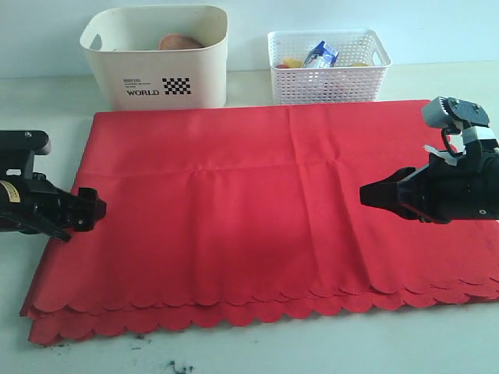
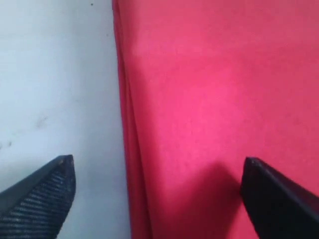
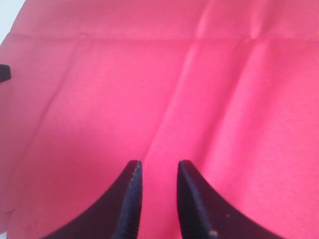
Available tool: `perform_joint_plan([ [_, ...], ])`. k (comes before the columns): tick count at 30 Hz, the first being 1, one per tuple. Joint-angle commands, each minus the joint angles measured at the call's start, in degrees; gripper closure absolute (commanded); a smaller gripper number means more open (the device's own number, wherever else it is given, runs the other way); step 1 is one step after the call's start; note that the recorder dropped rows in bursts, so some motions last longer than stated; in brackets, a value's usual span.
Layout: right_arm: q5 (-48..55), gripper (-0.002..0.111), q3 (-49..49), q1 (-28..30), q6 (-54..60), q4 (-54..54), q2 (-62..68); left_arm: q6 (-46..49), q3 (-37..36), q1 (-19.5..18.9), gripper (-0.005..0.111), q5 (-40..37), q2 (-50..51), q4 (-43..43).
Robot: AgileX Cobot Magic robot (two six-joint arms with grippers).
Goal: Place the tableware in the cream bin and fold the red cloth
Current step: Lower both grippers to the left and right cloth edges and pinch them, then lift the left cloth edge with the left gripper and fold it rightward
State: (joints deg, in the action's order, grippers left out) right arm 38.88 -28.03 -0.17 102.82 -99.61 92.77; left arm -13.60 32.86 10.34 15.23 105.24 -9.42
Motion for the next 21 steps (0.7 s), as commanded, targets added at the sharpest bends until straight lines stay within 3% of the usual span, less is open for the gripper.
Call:
perform_joint_plan([
  [1, 0.7, 0.083, -0.4, -0.2, 0.7, -0.3, 0.0, -2.0, 0.6, 0.8, 0.028, 0.2, 1.5, -0.8],
  [5, 0.9, 0.083, -0.4, -0.2, 0.7, -0.3, 0.0, -3.1, 0.6, 1.6, 0.054, 0.2, 2.0, -0.9],
  [11, 0.9, 0.083, -0.4, -0.2, 0.7, -0.3, 0.0, -3.6, 0.6, 1.8, 0.107, -2.3, 2.4, -0.9],
  [16, 0.9, 0.083, -0.4, -0.2, 0.7, -0.3, 0.0, -1.2, 0.7, -0.6, 0.106, -9.2, 0.9, -0.9],
  [21, 0.7, 0.083, -0.4, -0.2, 0.7, -0.3, 0.0, 5.3, 0.7, -8.1, 0.106, -15.2, -3.4, -0.9],
])
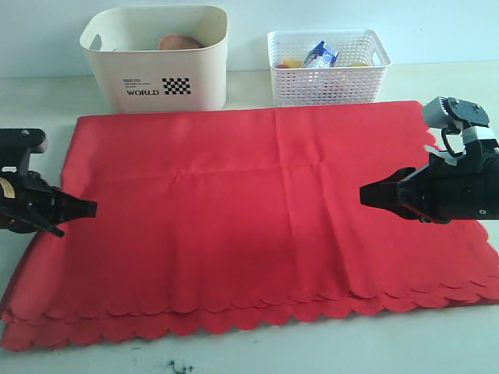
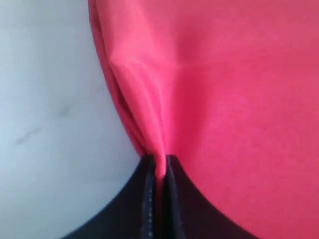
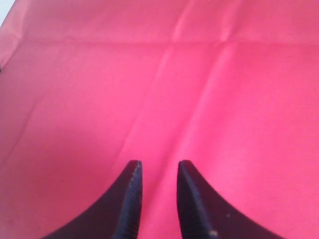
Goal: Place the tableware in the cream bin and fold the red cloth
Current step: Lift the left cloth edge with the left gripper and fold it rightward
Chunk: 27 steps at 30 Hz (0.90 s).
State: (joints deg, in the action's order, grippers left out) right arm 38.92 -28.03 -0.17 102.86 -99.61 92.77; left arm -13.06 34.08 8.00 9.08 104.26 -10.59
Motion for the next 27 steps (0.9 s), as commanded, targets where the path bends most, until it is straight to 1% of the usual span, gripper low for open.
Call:
perform_joint_plan([
  [1, 0.6, 0.083, -0.4, -0.2, 0.6, -0.3, 0.0, 6.2, -0.6, -7.8, 0.106, -9.9, -3.6, 0.3],
  [2, 0.6, 0.083, -0.4, -0.2, 0.6, -0.3, 0.0, 6.8, -0.6, -9.5, 0.106, -10.4, -4.7, 0.3],
  [4, 0.5, 0.083, -0.4, -0.2, 0.6, -0.3, 0.0, 6.8, -0.6, -11.5, 0.106, -11.9, -6.7, 0.3],
  [7, 0.2, 0.083, -0.5, -0.2, 1.3, -0.3, 0.0, 6.8, -0.6, -12.0, 0.106, -12.4, -9.4, 0.3],
  [9, -0.3, 0.083, -1.5, -0.2, 2.2, -0.3, 0.0, 6.8, -0.6, -11.4, 0.106, -12.4, -10.4, 0.3],
  [11, -1.0, 0.085, -3.2, -0.4, 1.5, 0.1, 0.0, 6.8, -0.6, -10.5, 0.106, -12.4, -11.6, 0.3],
  [13, -2.4, 0.089, -5.5, -2.1, -2.3, 5.1, 0.0, 6.9, -0.6, -9.4, 0.106, -12.4, -12.8, 0.3],
  [15, -6.0, 0.095, -8.1, -5.2, -6.0, 9.7, 0.0, 6.9, -0.6, -8.0, 0.106, -12.4, -13.8, 0.3],
  [18, -14.6, 0.108, -11.3, -10.9, -11.6, 16.4, 1.0, 6.9, -0.6, -5.6, 0.106, -12.4, -15.3, 0.3],
  [20, -18.7, 0.108, -12.8, -13.5, -14.8, 19.1, 2.5, 6.9, -0.6, -4.3, 0.106, -12.4, -16.1, 0.3],
  [22, -19.4, 0.108, -14.0, -15.2, -16.0, 20.8, 4.8, 6.9, -0.6, -3.0, 0.106, -12.7, -17.2, 0.3],
  [25, -19.8, 0.108, -15.1, -16.0, -16.0, 21.2, 8.7, 6.9, -0.6, -1.0, 0.106, -13.9, -18.8, 0.3],
  [27, -22.5, 0.108, -15.2, -16.1, -16.0, 21.2, 11.4, 6.9, -0.6, 1.0, 0.106, -14.4, -20.0, 0.5],
])
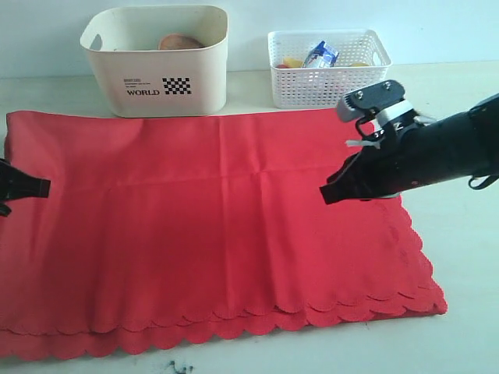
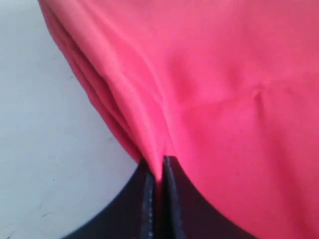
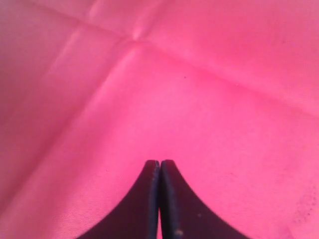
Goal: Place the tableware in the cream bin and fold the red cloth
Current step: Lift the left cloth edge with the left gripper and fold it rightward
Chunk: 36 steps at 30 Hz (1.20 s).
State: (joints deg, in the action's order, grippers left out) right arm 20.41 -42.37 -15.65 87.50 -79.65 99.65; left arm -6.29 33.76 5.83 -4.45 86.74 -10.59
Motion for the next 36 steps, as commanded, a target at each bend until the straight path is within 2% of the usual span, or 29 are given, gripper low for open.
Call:
perform_joint_plan([
  [1, -6.0, 0.108, -0.8, -0.6, -0.7, 1.2, 5.7, 0.1, -0.2, 4.2, 0.106, -1.2, -3.0, 0.5],
  [6, -8.2, 0.108, -0.8, -0.6, -0.7, 1.1, 8.4, -0.1, 1.2, 10.2, 0.106, -2.8, -5.4, 1.5],
  [9, -8.2, 0.108, -0.8, -0.7, -0.7, 1.1, 8.4, -0.1, 4.6, 15.6, 0.106, -6.5, -5.9, 2.7],
  [12, -8.2, 0.108, -0.8, -0.7, -0.7, 1.1, 8.4, -0.1, 9.1, 22.8, 0.106, -8.9, -5.9, 4.4],
  [17, -8.2, 0.108, -0.8, -0.7, -0.7, 1.1, 8.4, -0.1, 19.0, 34.4, 0.106, -11.8, -2.6, 6.2],
  [23, -8.4, 0.108, -0.8, -0.7, -1.1, 0.7, 6.0, 0.2, 33.8, 44.9, 0.106, -16.4, 8.1, 6.4],
  [25, -10.8, 0.108, 0.2, -0.6, -3.3, 3.1, 2.2, 0.4, 38.4, 46.5, 0.106, -20.4, 11.7, 6.2],
  [27, -17.3, 0.108, 2.2, -0.6, -5.0, 4.0, -2.1, 0.5, 42.6, 47.3, 0.106, -23.0, 14.5, 5.7],
  [30, -34.7, 0.108, 6.8, -0.6, -5.5, 0.9, -11.3, 0.7, 47.1, 47.4, 0.106, -24.5, 17.8, 5.2],
  [32, -40.4, 0.108, 8.7, -0.6, -5.5, -2.3, -17.4, 1.6, 49.6, 47.4, 0.106, -24.8, 19.7, 5.2],
  [35, -41.4, 0.108, 10.5, -0.6, -5.5, -2.9, -24.6, 1.8, 54.6, 47.5, 0.106, -26.8, 22.9, 5.2],
  [36, -41.4, 0.108, 11.3, -0.6, -5.5, -2.7, -27.9, 2.1, 58.4, 48.1, 0.106, -28.3, 25.2, 5.3],
])
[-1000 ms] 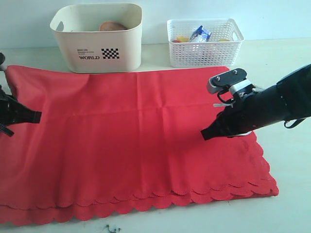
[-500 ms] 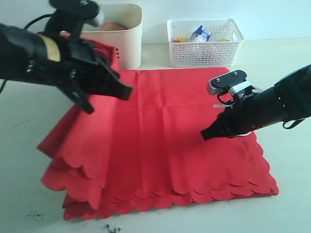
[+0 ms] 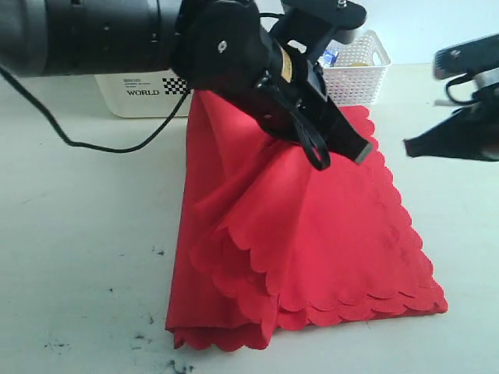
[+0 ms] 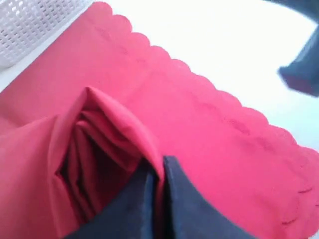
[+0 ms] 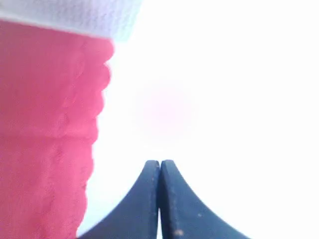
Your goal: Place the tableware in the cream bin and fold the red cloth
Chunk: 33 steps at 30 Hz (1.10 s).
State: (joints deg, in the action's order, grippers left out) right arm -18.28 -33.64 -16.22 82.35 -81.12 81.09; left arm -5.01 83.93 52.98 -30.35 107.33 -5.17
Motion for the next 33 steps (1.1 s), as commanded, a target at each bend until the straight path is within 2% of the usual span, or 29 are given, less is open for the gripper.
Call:
perform_joint_plan([
  [1, -2.7, 0.108, 3.0, 0.0, -0.4, -1.2, -10.8, 1.4, 10.2, 1.2, 0.106, -3.4, 6.0, 0.0],
  [5, -2.7, 0.108, 3.0, 0.0, -0.5, -1.3, -12.0, 3.8, 22.1, 2.9, 0.106, -5.7, 15.3, 0.0],
  [12, -3.3, 0.108, 3.0, 0.0, -0.5, -0.9, -9.6, 1.0, 30.6, 3.0, 0.106, -3.4, 25.7, -1.3],
  [14, -3.5, 0.108, 3.0, 0.0, -0.5, -0.9, -9.6, 0.1, 32.0, 3.0, 0.1, -3.3, 27.6, -2.6],
  [16, -3.5, 0.108, 3.0, 0.0, -0.5, -0.9, -9.6, 0.1, 32.6, 3.0, 0.084, -3.4, 28.5, -2.8],
  [17, -3.5, 0.108, 3.0, 0.0, -0.5, -0.9, -9.6, 0.1, 33.0, 3.0, 0.061, -3.0, 29.0, -2.8],
  [18, -3.5, 0.108, 3.0, 0.0, -0.5, -0.9, -9.6, -0.1, 33.2, 3.0, 0.046, -3.0, 29.1, -2.8],
  [19, -3.5, 0.108, 3.0, 0.0, -0.5, -0.9, -9.6, 0.3, 33.3, 3.0, 0.015, -3.0, 29.1, -3.2],
  [20, -3.5, 0.108, 3.0, 0.0, -0.5, -0.9, -9.4, 0.3, 33.5, 3.0, 0.001, -3.0, 28.8, -3.8],
  [23, -3.5, 0.108, 3.0, 0.0, -0.5, -0.9, -9.3, 0.6, 33.5, 1.8, 0.005, -9.7, 26.4, -6.0],
  [24, -2.8, 0.108, 3.0, 0.0, -0.5, -0.9, -9.2, 1.4, 33.5, 0.4, 0.015, -16.6, 24.5, -7.7],
  [25, -2.1, 0.108, 3.0, 0.0, -0.5, -0.9, -9.2, 1.6, 33.5, -0.6, 0.025, -20.2, 23.4, -8.4],
  [26, -1.4, 0.108, 3.0, 0.0, -0.5, -0.9, -9.2, 1.9, 33.5, -1.7, 0.039, -23.0, 22.4, -8.7],
  [27, 1.5, 0.108, 3.0, 0.0, -0.4, 0.1, -9.2, 2.0, 33.1, -3.7, 0.076, -26.6, 20.6, -8.6],
  [28, 3.8, 0.108, 3.0, 0.0, -0.4, 1.0, -9.2, 2.2, 32.2, -4.7, 0.098, -27.1, 19.4, -8.6],
  [29, 8.0, 0.108, 3.0, 0.0, -0.4, 1.3, -9.2, 3.1, 28.4, -6.2, 0.105, -26.5, 16.8, -8.6],
  [33, 16.5, 0.108, 2.6, 0.0, -0.4, 4.2, -9.0, 3.5, 17.4, -8.3, 0.106, -21.2, 10.3, -8.5],
])
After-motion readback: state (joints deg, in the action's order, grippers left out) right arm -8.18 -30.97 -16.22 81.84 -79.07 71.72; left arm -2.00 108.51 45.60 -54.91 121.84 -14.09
